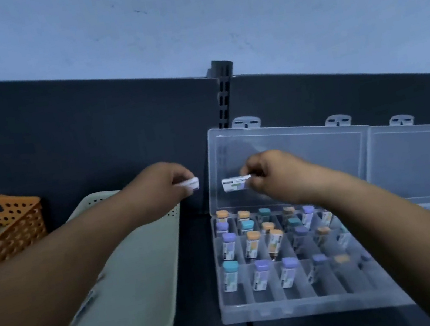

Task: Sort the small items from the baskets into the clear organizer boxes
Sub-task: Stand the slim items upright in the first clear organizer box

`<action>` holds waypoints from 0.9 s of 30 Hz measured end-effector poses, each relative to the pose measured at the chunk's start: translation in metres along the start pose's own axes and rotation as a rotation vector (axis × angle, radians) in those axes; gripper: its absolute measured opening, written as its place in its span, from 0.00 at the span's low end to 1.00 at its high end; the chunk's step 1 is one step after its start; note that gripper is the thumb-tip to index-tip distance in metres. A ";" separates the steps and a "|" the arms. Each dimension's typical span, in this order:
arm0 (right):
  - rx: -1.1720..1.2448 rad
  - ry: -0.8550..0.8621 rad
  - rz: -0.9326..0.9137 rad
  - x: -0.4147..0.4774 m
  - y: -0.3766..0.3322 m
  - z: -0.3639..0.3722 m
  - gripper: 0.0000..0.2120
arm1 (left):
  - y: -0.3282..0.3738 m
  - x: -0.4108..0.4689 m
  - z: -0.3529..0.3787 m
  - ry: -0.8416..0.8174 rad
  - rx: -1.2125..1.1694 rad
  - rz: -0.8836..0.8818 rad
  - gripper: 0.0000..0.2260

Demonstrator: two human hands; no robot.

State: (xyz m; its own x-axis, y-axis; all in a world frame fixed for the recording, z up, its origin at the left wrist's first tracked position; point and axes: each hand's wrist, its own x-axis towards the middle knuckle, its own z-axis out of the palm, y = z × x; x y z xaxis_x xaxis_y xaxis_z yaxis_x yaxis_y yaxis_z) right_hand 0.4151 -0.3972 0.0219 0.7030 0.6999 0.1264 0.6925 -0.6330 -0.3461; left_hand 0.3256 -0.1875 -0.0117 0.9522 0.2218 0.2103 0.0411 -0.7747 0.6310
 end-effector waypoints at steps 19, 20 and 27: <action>0.180 0.038 0.082 -0.056 0.165 -0.052 0.10 | 0.143 0.049 0.130 -0.015 -0.066 0.045 0.11; 0.171 0.022 0.077 -0.058 0.169 -0.051 0.09 | 0.146 0.050 0.136 -0.031 -0.043 0.049 0.11; 0.051 -0.083 0.002 -0.062 0.177 -0.036 0.03 | 0.157 0.051 0.157 -0.100 0.166 0.077 0.08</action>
State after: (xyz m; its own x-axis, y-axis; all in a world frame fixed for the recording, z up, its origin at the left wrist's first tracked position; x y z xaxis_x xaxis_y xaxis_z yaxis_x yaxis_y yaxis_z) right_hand 0.5003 -0.5642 -0.0142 0.6869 0.7251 0.0491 0.6805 -0.6180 -0.3938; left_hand 0.4277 -0.3904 -0.0194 0.9794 0.1042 0.1728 0.0080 -0.8757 0.4827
